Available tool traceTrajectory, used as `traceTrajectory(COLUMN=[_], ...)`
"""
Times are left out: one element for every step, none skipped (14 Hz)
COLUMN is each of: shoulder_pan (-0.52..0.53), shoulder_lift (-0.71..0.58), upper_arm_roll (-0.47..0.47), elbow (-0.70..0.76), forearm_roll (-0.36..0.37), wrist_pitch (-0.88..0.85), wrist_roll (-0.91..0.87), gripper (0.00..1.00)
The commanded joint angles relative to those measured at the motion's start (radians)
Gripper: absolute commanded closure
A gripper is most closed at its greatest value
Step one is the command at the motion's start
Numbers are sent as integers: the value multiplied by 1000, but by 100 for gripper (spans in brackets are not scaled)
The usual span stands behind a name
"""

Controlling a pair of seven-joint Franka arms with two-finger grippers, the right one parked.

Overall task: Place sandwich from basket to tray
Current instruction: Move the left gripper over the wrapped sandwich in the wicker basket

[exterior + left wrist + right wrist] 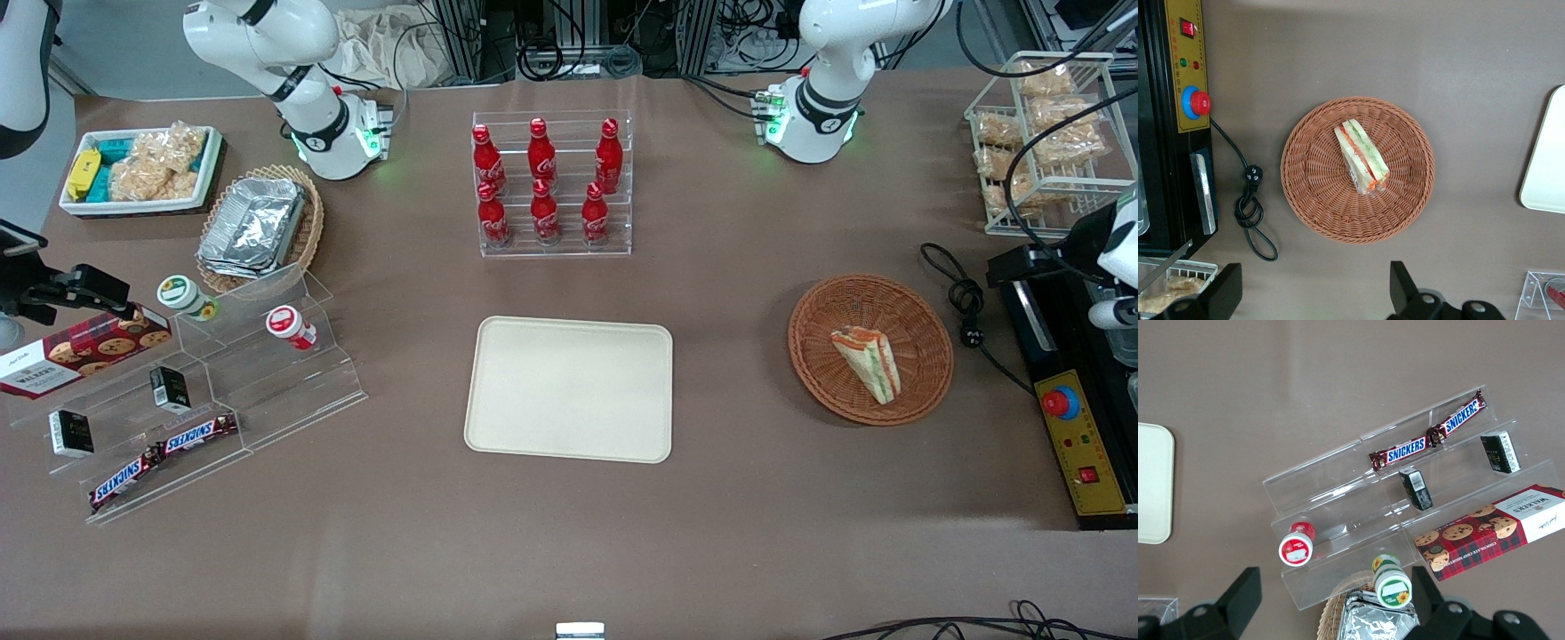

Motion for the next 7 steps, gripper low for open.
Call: traceTrajectory(shoulder_pan=[5, 3, 3, 3, 2, -1, -1], shoulder_lift=[22, 22, 22, 23, 34, 31, 26], upper_arm_roll=[-9, -10, -10, -10, -12, -12, -13], elbow=[36, 40, 37, 34, 31, 8, -18], forearm_roll=[8, 6, 8, 8, 9, 11, 9], wrist_pitch=[-32, -35, -42, -45, -45, -40, -26], wrist_roll=[-41, -95, -136, -164, -190, -222, -288], gripper=[1, 1, 1, 1, 1, 1, 1])
